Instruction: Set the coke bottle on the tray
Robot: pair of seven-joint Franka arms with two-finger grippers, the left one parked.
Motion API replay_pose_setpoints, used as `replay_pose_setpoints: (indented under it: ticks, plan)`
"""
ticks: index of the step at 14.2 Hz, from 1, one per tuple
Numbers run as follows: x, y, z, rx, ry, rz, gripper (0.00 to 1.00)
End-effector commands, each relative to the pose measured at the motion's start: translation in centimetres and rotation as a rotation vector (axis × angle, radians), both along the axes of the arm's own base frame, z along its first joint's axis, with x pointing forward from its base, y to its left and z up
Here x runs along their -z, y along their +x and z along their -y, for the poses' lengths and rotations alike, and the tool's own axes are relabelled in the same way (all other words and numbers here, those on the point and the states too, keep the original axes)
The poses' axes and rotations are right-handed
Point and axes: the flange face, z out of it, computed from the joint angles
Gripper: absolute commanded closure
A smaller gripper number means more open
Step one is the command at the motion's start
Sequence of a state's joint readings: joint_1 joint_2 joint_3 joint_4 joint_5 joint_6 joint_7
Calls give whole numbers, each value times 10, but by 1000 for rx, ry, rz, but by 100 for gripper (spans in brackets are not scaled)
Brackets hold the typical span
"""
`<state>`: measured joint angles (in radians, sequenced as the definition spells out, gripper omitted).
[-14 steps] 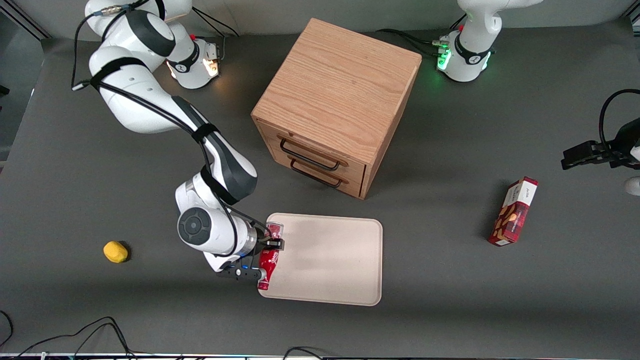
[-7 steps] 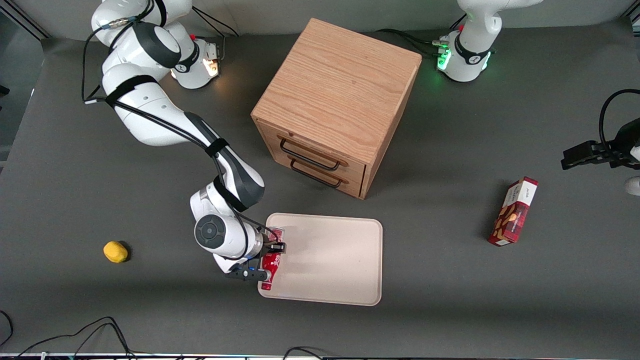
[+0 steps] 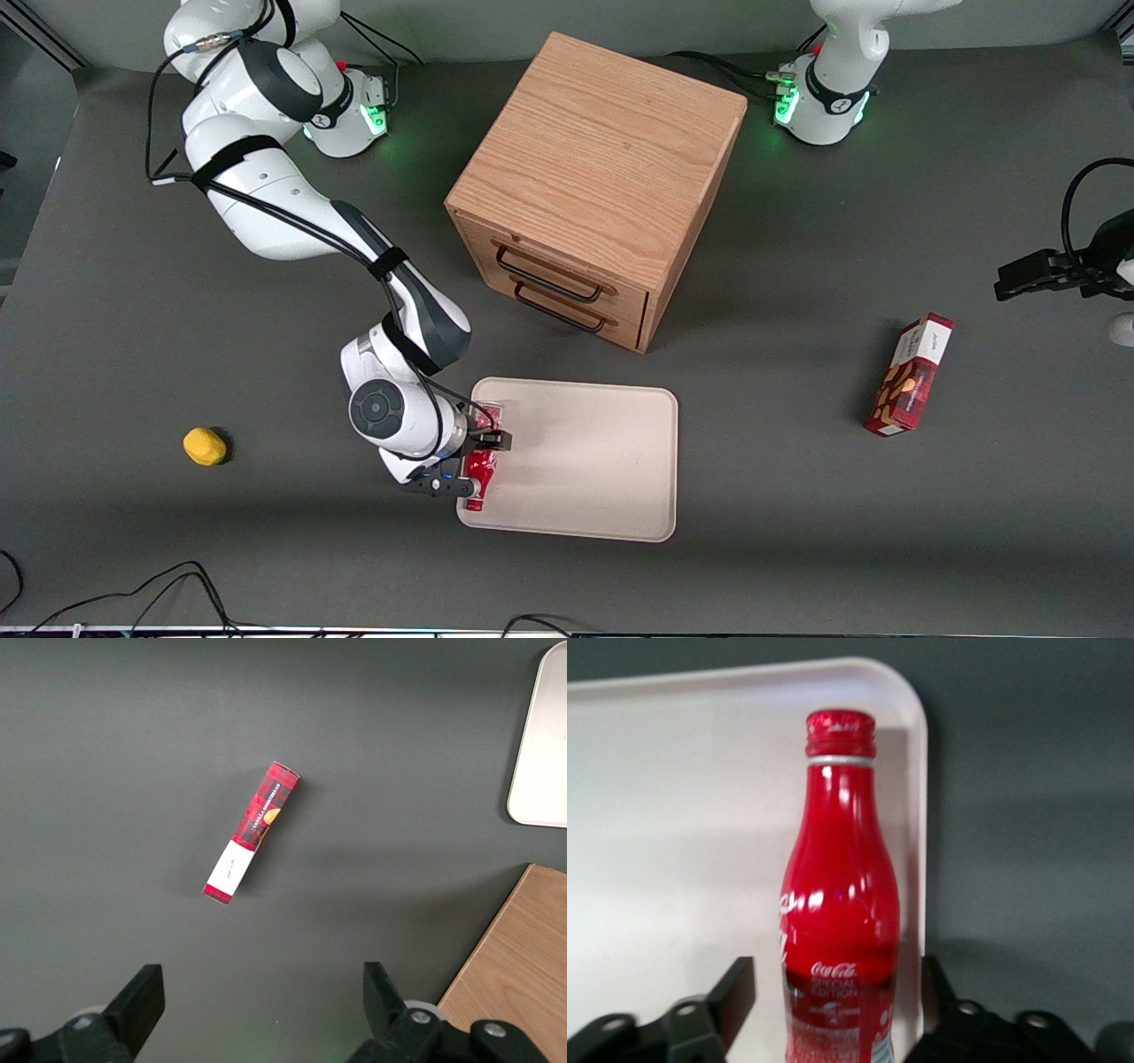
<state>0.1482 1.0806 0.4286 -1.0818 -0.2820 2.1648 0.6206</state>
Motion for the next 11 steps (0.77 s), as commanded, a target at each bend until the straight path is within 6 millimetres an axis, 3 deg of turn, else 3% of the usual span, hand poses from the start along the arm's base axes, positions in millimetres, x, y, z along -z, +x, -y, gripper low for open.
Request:
replay_pose_setpoints:
  ticks: [1, 3, 5, 7, 8, 11]
  plan:
    - [-10, 2, -2, 22, -30, 39, 0]
    - [-15, -1, 2, 19, -38, 36, 0]
    - [-54, -8, 11, 7, -67, 52, 0]
    - [-101, -15, 75, 54, -105, 63, 0]
    - [-123, -25, 95, 63, -126, 76, 0]
    - [-182, -58, 127, 77, -187, 115, 0]
